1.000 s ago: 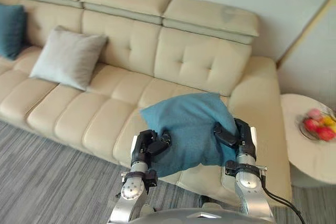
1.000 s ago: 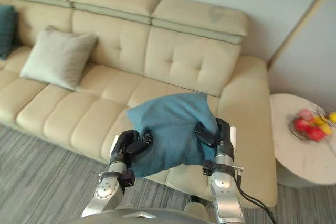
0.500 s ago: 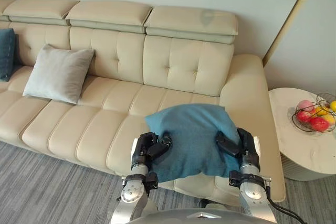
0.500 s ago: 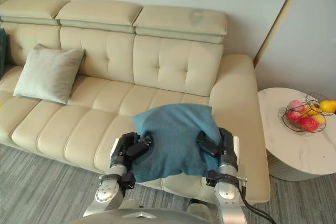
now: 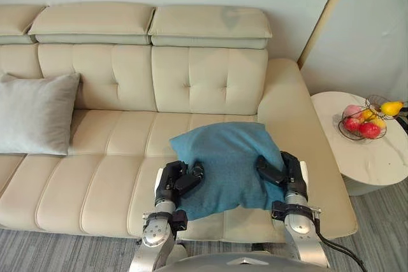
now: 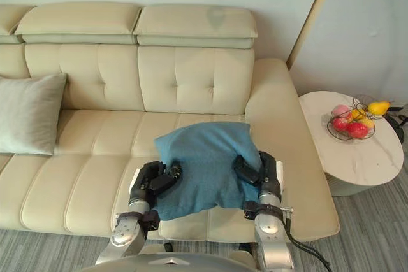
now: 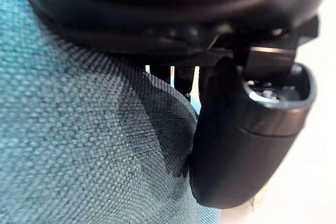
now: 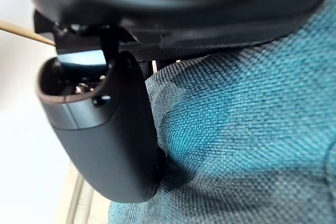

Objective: Pick up cushions and gather them together orderly.

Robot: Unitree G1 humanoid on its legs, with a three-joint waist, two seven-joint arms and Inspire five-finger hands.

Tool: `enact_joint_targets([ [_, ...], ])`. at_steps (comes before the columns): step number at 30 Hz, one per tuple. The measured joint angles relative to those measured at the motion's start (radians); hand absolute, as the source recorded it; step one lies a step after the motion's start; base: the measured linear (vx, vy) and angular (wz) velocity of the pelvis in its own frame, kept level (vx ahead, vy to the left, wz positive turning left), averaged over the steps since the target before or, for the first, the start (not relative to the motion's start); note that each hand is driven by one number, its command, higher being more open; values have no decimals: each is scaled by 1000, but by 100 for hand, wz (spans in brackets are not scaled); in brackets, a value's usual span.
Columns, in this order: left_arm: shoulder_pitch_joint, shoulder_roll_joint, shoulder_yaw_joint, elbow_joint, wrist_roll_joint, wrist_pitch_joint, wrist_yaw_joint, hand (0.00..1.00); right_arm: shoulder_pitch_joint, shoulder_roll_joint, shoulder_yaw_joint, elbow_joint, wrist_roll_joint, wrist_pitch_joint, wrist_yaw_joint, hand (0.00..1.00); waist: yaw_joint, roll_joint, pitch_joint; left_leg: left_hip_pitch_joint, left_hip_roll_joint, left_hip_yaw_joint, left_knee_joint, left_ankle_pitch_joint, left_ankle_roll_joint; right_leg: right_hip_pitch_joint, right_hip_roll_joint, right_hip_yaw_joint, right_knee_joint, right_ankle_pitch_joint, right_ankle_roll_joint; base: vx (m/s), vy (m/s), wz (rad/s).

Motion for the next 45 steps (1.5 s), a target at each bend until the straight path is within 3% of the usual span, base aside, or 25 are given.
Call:
enact_joint_targets([
  [3, -17, 2, -22, 26, 1, 1, 1, 0, -10, -23, -1, 43, -4, 0, -4, 0, -2, 8, -4, -3, 1, -2, -49, 23, -1, -31, 6, 2, -4, 9, -8, 4, -26, -9],
  [8, -73, 9, -26, 29, 24, 2, 31, 0, -54, -20, 7, 57, -21, 1, -32, 0, -6, -1, 4, -52, 1, -2, -77, 50, 0, -77, 9, 2, -43, 56, -12, -34, 4, -5],
  [11, -180, 23, -23, 28, 46, 2, 98, 0, -147, -11, 38, 55, -53, 3, -96, 0, -1, -19, 34, -110, 2, -4, -71, 68, 2, -121, 9, -6, -66, 97, -19, -84, 13, 2],
  [16, -337, 19, -10, -7, 82, 2, 218, 0, -273, 10, 73, -14, -63, 6, -206, 0, 15, -22, 58, -233, 16, -17, -32, 79, 0, -220, 20, -39, -62, 133, -28, -86, -10, 6],
  [17, -421, 12, -6, -11, 82, 2, 275, 0, -341, 28, 75, -28, -79, 7, -260, 0, 29, -19, 60, -277, 26, -27, -11, 81, -4, -257, 31, -50, -48, 137, -26, -60, -22, 9],
  [19, -491, 0, 12, -11, 82, 2, 308, 0, -409, 30, 75, -29, -79, 7, -289, 0, 31, -15, 63, -310, 31, -35, 3, 84, -9, -284, 37, -56, -37, 137, -26, -48, -20, 10],
  [24, -864, 45, 28, 4, 82, -10, 462, 0, -748, 18, 63, -28, -79, 7, -435, 0, 35, -6, 137, -395, 33, -55, -3, 126, -13, -359, 40, -66, -49, 172, -25, -68, -18, 9],
  [25, -967, 69, 30, 34, 83, -22, 485, 100, -834, 16, 46, -18, -81, 6, -460, 100, 35, -5, 161, -411, 32, -59, -9, 140, -15, -367, 40, -70, -69, 188, -25, -47, -13, 8],
  [29, -1238, 107, 68, 166, 104, -44, 525, 100, -1092, -5, 6, 115, -100, 0, -521, 100, 31, -4, 223, -451, 29, -63, -42, 177, -18, -399, 40, -74, -113, 231, -28, -29, -3, 4],
  [32, -1376, 119, 100, 270, 117, -53, 554, 100, -1226, -19, -19, 235, -100, -3, -545, 100, 29, -3, 266, -475, 29, -68, -65, 199, -20, -426, 41, -76, -131, 249, -30, 1, 8, 4],
  [33, -1474, 124, 111, 368, 116, -54, 560, 100, -1305, -46, -37, 335, -94, -3, -543, 100, 29, -4, 302, -486, 30, -79, -81, 214, -24, -439, 44, -82, -131, 251, -30, 18, 20, 10],
  [35, -1566, 130, 128, 473, 107, -54, 540, 100, -1377, -67, -57, 441, -64, -2, -516, 100, 29, -2, 326, -505, 32, -88, -98, 231, -26, -461, 47, -89, -131, 258, -30, 23, 16, 12],
  [39, -1658, 127, 192, 644, 69, -45, 454, 100, -1444, -103, -55, 557, 82, 12, -398, 100, 27, -3, 370, -553, 37, -93, -97, 240, -28, -506, 51, -101, -130, 272, -27, 48, 36, 3],
  [45, -1656, 97, 311, 780, -2, -1, 363, 100, -1482, -145, -43, 611, 163, 32, -286, 100, 27, -2, 424, -619, 56, -128, -81, 246, -39, -542, 72, -137, -130, 274, -28, 76, 36, 10],
])
